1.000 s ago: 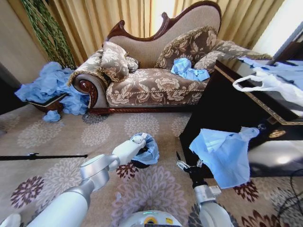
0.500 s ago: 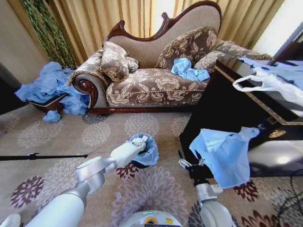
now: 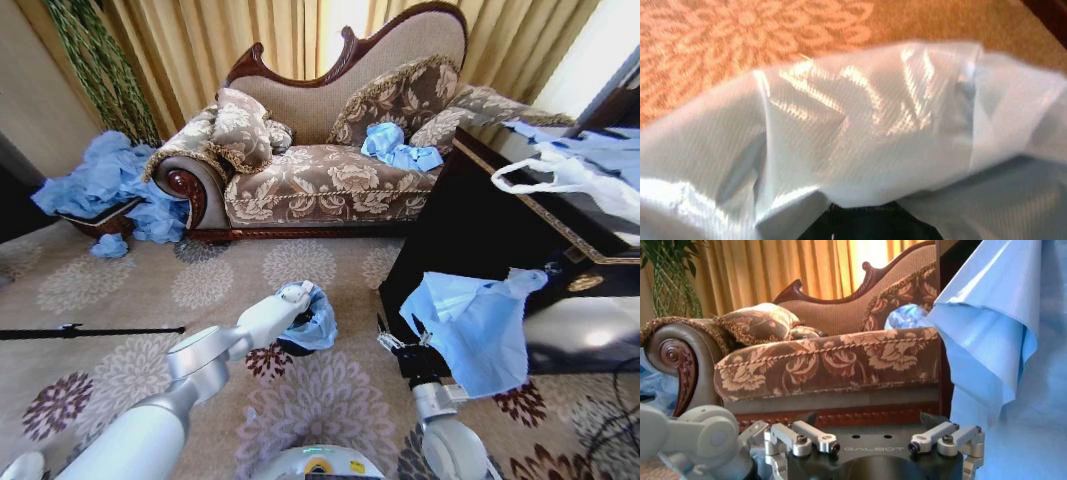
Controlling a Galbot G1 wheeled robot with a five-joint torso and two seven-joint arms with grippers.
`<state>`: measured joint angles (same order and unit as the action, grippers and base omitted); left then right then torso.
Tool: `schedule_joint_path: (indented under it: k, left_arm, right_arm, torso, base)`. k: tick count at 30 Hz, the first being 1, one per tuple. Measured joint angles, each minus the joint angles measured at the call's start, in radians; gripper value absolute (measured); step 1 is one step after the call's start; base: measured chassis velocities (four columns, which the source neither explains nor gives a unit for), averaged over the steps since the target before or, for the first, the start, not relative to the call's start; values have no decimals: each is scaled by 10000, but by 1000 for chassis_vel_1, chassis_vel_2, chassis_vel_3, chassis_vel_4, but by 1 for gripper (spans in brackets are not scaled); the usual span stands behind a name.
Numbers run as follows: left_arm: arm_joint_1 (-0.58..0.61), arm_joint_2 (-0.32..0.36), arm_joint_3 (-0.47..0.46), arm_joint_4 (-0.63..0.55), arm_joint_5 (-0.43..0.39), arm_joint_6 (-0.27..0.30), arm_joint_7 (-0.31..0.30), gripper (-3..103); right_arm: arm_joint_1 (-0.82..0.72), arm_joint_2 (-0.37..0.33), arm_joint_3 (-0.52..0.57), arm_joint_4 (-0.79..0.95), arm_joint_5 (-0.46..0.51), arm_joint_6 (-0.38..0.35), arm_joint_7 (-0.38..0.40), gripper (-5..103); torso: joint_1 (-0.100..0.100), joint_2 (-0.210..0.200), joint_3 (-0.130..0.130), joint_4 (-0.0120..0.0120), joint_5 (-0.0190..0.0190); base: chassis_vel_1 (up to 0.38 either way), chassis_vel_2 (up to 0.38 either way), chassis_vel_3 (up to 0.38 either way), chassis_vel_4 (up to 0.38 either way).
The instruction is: Place a garbage bag over the trash bin.
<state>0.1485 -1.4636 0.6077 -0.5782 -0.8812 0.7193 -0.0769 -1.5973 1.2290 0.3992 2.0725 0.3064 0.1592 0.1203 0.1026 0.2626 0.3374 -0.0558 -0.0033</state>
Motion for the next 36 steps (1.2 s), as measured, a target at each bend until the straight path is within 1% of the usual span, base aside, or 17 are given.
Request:
schedule_joint_path:
  k: [2, 4, 5, 7, 8, 13, 16, 17, 20, 22, 24, 26, 29, 30, 32, 33, 36]
  left_arm:
    - [140, 260, 157, -365, -102, 104, -36, 100]
    - [530, 898, 471, -1283, -499, 154, -330, 100]
    - [530, 898, 471, -1283, -499, 154, -330, 100]
    - [718, 1305, 708, -1856, -931, 160, -670, 100]
    - [852, 1607, 839, -2291, -1449, 164, -1171, 100]
    - [895, 1761, 823, -2573, -1702, 170, -1406, 100]
    - [697, 1450, 403, -2227, -1654, 174, -1417, 100]
    - [551, 1285, 193, -2088, -1640, 173, -1417, 100]
    - [476, 1230, 108, -2105, -1767, 171, -1499, 100]
    - [704, 1576, 145, -2780, -2357, 168, -2105, 100]
    - [824, 1658, 96, -2965, -2446, 169, -2249, 100]
    - [1181, 2009, -156, -3751, -2730, 172, -2597, 100]
    - [1271, 2261, -231, -4278, -2968, 171, -2724, 100]
    - [1305, 2557, -232, -4797, -3272, 171, -2862, 100]
    - [1319, 3048, -123, -5445, -3624, 167, -3018, 100]
    - [1319, 3048, -123, -5445, -3624, 167, -3018, 100]
    - [1515, 4092, 0, -6640, -4002, 167, -3218, 100]
  right_arm:
    - [-1, 19, -7, 0, -3, 0, 0, 100]
    - [13, 33, 6, -1, -4, 0, 0, 100]
    - [13, 33, 6, -1, -4, 0, 0, 100]
    - [20, 33, 36, -7, -1, 0, 0, 100]
    - [35, 27, 86, -27, 7, 0, 1, 100]
    - [78, 2, 127, -41, 16, -2, 51, 100]
    - [69, -17, 112, -7, 16, -31, 93, 100]
    - [48, -16, 104, 21, 14, -41, 104, 100]
    - [27, -9, 102, 32, 11, -50, 110, 100]
    - [57, 23, 76, 33, 12, -84, 129, 100]
    - [76, 33, 74, 33, 12, -92, 137, 100]
    - [110, 92, 80, 14, 17, -129, 231, 100]
    - [97, 115, 80, 4, 20, -150, 266, 100]
    - [68, 120, 65, 4, 20, -164, 275, 100]
    - [50, 122, 42, 9, 20, -186, 280, 100]
    - [50, 122, 42, 9, 20, -186, 280, 100]
    - [58, 125, 54, 22, 18, -233, 309, 100]
  torso:
    - [0, 0, 0, 2, 0]
    - [0, 0, 1, 11, -3]
    - [0, 0, 1, 11, -3]
    - [0, 0, 1, 11, -3]
    - [0, 0, 0, 10, -2]
    - [0, 0, 0, 8, -2]
    - [0, 0, 1, 7, -4]
    - [0, 0, 0, -1, 0]
    - [0, 0, 0, -6, -1]
    - [0, 0, 0, 5, 1]
    - [0, 0, 0, 10, 0]
    - [0, 0, 1, 12, -6]
    - [0, 0, 0, 8, 0]
    - [0, 0, 0, -1, -6]
    - [-1, 0, -1, 3, 0]
    - [-1, 0, -1, 3, 0]
    - [0, 0, 0, 9, -3]
  base:
    - [0, 0, 0, 0]
    - [0, 0, 0, 0]
    - [0, 0, 0, 0]
    - [0, 0, 0, 0]
    - [0, 0, 0, 0]
    - [0, 0, 0, 0]
    - [0, 0, 0, 0]
    - [0, 0, 0, 0]
    - [0, 0, 0, 0]
    - [0, 0, 0, 0]
    - [0, 0, 0, 0]
    - [0, 0, 0, 0]
    - [0, 0, 0, 0]
    - [0, 0, 0, 0]
    - [0, 0, 0, 0]
    - [0, 0, 0, 0]
    - [0, 0, 0, 0]
